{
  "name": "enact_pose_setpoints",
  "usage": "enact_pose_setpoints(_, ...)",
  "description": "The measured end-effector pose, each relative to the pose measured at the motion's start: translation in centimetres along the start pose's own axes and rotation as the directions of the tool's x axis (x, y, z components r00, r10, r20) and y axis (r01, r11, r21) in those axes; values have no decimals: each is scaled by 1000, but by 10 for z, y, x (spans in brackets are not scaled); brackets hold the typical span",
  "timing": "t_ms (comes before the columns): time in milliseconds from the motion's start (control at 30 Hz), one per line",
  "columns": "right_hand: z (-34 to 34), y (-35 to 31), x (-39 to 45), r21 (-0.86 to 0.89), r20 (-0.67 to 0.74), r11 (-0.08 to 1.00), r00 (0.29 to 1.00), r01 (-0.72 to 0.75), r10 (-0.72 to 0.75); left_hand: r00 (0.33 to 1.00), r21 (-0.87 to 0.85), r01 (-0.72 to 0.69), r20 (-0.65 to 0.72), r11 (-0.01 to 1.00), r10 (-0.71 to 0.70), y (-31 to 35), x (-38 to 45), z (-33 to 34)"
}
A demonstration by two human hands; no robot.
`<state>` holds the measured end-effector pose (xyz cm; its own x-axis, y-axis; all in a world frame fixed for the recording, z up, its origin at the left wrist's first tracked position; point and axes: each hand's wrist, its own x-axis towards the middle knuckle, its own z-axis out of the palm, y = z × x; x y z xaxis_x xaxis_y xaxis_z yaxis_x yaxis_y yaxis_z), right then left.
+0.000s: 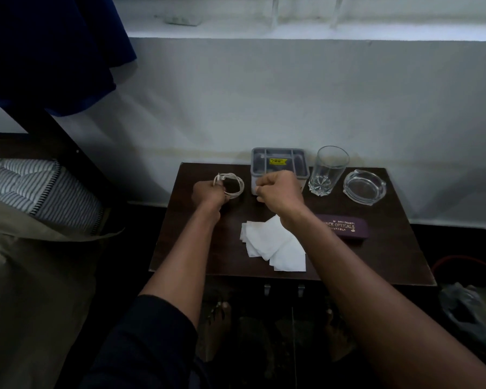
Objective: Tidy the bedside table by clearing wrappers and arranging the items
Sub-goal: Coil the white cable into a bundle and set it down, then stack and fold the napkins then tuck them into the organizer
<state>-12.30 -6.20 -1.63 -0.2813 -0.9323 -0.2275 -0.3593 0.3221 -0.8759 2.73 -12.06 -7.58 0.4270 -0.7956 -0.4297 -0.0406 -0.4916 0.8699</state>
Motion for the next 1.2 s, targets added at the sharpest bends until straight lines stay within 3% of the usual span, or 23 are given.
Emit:
enact_pose_setpoints(200, 27, -2, 9, -83, -34, 997, 999, -7, 4, 988, 166, -141, -43, 976, 150, -6, 7, 6)
enact_pose_setpoints(367, 43, -2, 10, -104, 4, 995, 1000, 0, 0, 946, 382, -296, -13, 875, 325, -2, 5, -1)
enact_pose_setpoints(533, 43, -1, 6, -140, 34, 990, 999, 28, -23, 950, 409, -297, 41, 863, 308, 4, -1, -13)
enact_pose_setpoints(667, 28, 2, 1, -184, 57, 981, 997, 61, -52, 905, 391, -381, -29, 838, 425, 12, -20, -17)
enact_pose_setpoints(800, 1, 6, -5, -223, 59, 973, 997, 58, -46, 904, 214, -406, -45, 888, 424, 22, -52, -13)
enact_pose_setpoints(933, -32, 15, -8, -368, 72, 924, 994, 103, -83, 888, 183, -443, 227, 877, 401, 24, -90, -8)
enact_pose_setpoints(1067, -64, 24, -12, -541, 86, 831, 991, 129, -97, 819, 259, -428, 517, 866, 250, 16, -129, -5)
enact_pose_setpoints(1200, -82, 32, -19, -684, 232, 708, 973, 176, -17, 758, 511, -546, 639, 664, 132, 2, -144, -12)
